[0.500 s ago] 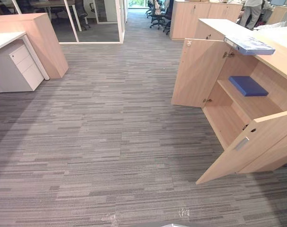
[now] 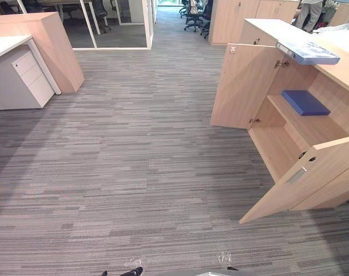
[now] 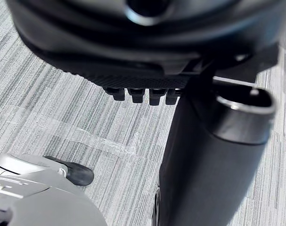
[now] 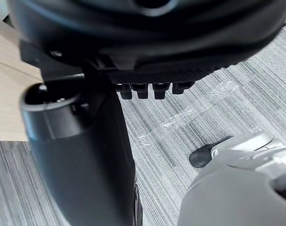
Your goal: Walk over to the cabinet, pick up the folder, carry it to the office cabinet, place the folder inside the office cabinet, then close the office cabinet door
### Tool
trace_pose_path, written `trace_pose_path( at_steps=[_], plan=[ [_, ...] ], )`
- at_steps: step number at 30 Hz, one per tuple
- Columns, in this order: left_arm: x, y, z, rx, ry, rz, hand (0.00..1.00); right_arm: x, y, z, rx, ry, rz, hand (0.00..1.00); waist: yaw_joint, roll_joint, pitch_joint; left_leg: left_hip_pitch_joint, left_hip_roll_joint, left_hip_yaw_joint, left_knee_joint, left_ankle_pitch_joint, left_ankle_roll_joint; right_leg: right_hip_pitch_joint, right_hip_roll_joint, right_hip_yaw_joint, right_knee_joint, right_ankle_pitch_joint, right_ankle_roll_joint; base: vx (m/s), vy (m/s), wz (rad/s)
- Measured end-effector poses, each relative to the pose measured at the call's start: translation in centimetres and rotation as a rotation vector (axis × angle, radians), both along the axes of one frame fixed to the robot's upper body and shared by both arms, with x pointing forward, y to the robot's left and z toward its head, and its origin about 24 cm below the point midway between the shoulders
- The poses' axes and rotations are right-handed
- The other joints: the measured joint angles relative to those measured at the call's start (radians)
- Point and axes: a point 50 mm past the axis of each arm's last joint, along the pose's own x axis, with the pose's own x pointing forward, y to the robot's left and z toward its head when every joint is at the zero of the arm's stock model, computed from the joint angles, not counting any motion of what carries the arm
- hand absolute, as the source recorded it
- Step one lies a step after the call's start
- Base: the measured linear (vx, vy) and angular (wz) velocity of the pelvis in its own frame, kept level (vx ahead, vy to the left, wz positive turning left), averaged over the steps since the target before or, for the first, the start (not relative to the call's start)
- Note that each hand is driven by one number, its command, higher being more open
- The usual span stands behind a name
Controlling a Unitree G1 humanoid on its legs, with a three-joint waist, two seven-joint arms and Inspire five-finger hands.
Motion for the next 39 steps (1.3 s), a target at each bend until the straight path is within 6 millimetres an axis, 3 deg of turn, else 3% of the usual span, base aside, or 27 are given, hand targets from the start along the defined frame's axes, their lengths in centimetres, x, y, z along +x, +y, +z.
trace_pose_path(
  at_steps=[20, 21, 23, 24, 25, 26, 27, 29, 33, 36, 37, 38, 39],
  plan=[
    [0.6, 0.2, 0.2, 0.095, 0.03, -0.099, 1.0, 0.1, 0.2, 0.0, -0.018, 0.003, -0.054, 1.0, 0.0, -0.005, 0.004, -0.007, 0.002, 0.004, -0.006, -0.006, -0.008, -0.001, 0.002, 0.0, -0.017, -0.001, 0.002, -0.02, -0.006, 0.0],
    [0.8, 0.3, 0.2, 0.099, 0.024, -0.093, 1.0, 0.2, 0.3, 0.0, -0.015, -0.002, -0.064, 1.0, 0.0, -0.008, 0.01, -0.029, 0.002, 0.007, 0.025, -0.021, -0.017, -0.01, 0.0, -0.001, 0.001, -0.008, 0.003, -0.04, -0.018, -0.01],
    [1.6, 0.5, 0.6, 0.113, -0.019, -0.047, 1.0, 0.8, 0.4, 0.2, -0.02, -0.029, -0.065, 1.0, 0.002, -0.009, 0.043, -0.146, 0.023, 0.026, 0.283, -0.153, -0.034, -0.063, 0.007, -0.002, 0.107, -0.06, -0.01, -0.06, -0.019, -0.06],
    [1.7, 0.4, 0.7, 0.112, -0.031, -0.029, 1.0, 1.0, 0.2, 0.3, -0.029, -0.038, -0.065, 1.0, 0.004, -0.001, 0.054, -0.177, 0.039, 0.041, 0.363, -0.195, -0.042, -0.07, 0.018, -0.003, 0.136, -0.081, -0.015, -0.11, -0.021, -0.06],
    [1.8, 0.1, 0.7, 0.104, -0.049, 0.021, 1.0, 1.1, -0.3, 0.4, -0.048, -0.049, -0.065, 1.0, 0.008, 0.016, 0.076, -0.233, 0.085, 0.093, 0.521, -0.255, -0.046, -0.072, 0.037, -0.011, 0.18, -0.121, -0.037, -0.1, -0.009, 0.05],
    [1.7, 0.2, 0.7, 0.103, -0.049, 0.036, 1.0, 1.0, -0.3, 0.4, -0.049, -0.047, -0.066, 1.0, 0.005, 0.015, 0.081, -0.266, 0.102, 0.12, 0.607, -0.262, -0.051, -0.069, 0.039, -0.017, 0.194, -0.135, -0.045, -0.06, -0.002, 0.2],
    [1.9, 0.5, 0.9, 0.11, -0.067, 0.055, 1.0, 0.7, 0.0, 0.4, -0.05, -0.03, -0.064, 1.0, 0.005, 0.001, 0.089, -0.364, 0.13, 0.153, 0.8, -0.26, -0.05, -0.064, 0.032, -0.025, 0.22, -0.157, -0.052, 0.04, -0.007, 0.22],
    [2.3, 0.7, 1.4, 0.124, -0.103, 0.08, 1.0, 0.3, 0.2, 0.3, -0.044, 0.0, -0.043, 1.0, 0.02, -0.016, 0.091, -0.468, 0.172, 0.177, 0.893, -0.277, -0.048, -0.058, 0.008, -0.025, 0.25, -0.188, -0.051, 0.11, -0.004, 0.11],
    [3.3, 0.6, 1.9, 0.162, -0.137, -0.025, 1.0, 1.0, -0.1, 0.4, -0.073, 0.01, 0.076, 1.0, 0.033, -0.019, 0.094, -0.563, 0.185, 0.174, 0.694, -0.23, -0.079, -0.013, -0.08, -0.018, 0.254, -0.248, 0.002, 0.25, 0.151, 0.04],
    [3.7, 0.2, 1.9, 0.182, -0.122, -0.134, 1.0, 1.8, -0.7, 0.5, -0.088, 0.003, 0.093, 1.0, 0.035, 0.002, 0.086, -0.589, 0.182, 0.161, 0.431, -0.096, -0.102, 0.036, -0.158, 0.001, 0.233, -0.312, 0.072, 0.48, 0.354, -0.18],
    [3.6, 0.3, 1.8, 0.183, -0.11, -0.156, 1.0, 1.7, -0.5, 0.4, -0.078, 0.017, 0.085, 1.0, 0.04, -0.004, 0.075, -0.577, 0.168, 0.175, 0.44, 0.022, -0.112, 0.083, -0.202, 0.005, 0.204, -0.334, 0.073, 0.54, 0.399, -0.31],
    [3.4, 0.4, 1.7, 0.182, -0.098, -0.164, 1.0, 1.5, -0.6, 0.3, -0.073, 0.026, 0.074, 1.0, 0.043, -0.006, 0.063, -0.581, 0.155, 0.182, 0.472, 0.032, -0.095, 0.094, -0.217, 0.014, 0.202, -0.331, 0.059, 0.59, 0.427, -0.32],
    [3.8, 0.7, 1.6, 0.19, -0.089, -0.186, 1.0, 1.9, -0.2, 0.2, -0.051, 0.014, 0.053, 1.0, 0.038, -0.022, 0.042, -0.599, 0.131, 0.197, 0.539, -0.032, -0.037, 0.083, -0.246, 0.046, 0.23, -0.3, 0.036, 0.61, 0.436, -0.2]
  ],
)
